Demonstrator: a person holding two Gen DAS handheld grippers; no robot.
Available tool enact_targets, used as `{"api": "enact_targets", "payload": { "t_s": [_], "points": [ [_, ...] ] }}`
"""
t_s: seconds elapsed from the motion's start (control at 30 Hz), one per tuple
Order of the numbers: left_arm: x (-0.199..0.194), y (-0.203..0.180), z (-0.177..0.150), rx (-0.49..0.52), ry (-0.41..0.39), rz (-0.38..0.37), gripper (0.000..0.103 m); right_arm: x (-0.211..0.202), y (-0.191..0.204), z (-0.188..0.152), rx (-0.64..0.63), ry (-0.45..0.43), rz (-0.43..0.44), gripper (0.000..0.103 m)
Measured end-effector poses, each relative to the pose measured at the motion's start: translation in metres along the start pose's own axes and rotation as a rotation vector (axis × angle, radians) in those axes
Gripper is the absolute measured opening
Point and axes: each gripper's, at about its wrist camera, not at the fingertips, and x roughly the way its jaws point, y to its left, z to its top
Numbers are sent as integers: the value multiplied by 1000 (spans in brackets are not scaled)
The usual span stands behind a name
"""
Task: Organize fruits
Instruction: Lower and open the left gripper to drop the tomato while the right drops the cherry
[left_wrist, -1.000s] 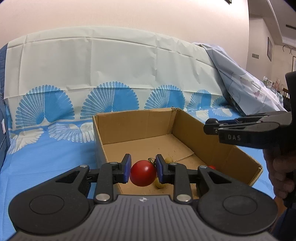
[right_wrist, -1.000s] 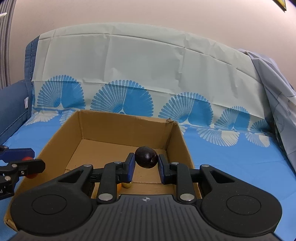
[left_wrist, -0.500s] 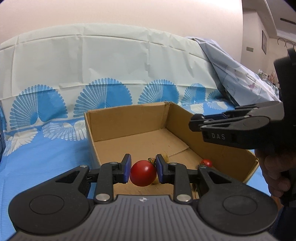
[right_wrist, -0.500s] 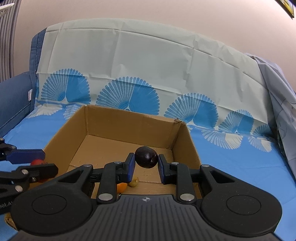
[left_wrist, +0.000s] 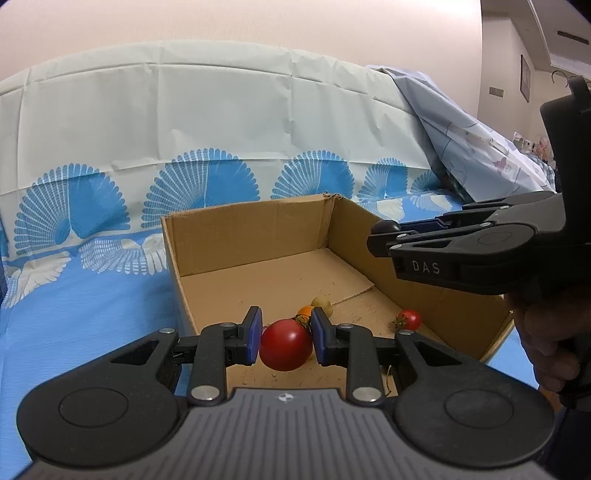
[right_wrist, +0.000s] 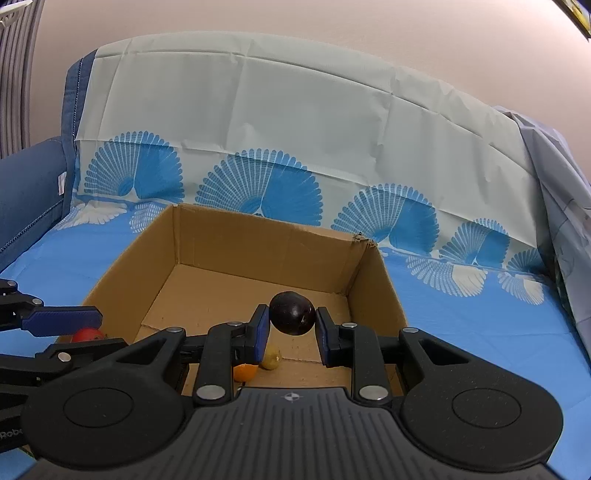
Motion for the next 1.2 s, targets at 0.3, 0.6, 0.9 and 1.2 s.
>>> {"api": "enact_targets", "payload": {
  "t_s": [0.3,0.6,0.9,1.2],
  "points": [
    [2,-1,-1,3,10,-1,32,0,1,0,-9,1,4,28],
    [3,-1,-2,12,15,-3,32,2,2,-1,-10,3,4,28],
    [5,0,-2,5,26,-10,50,2,0,0,8,9,-25,57],
    [-6,4,-3,8,-2,43,86,-5,-3,-1,5,-12,-74,99]
  ]
}}
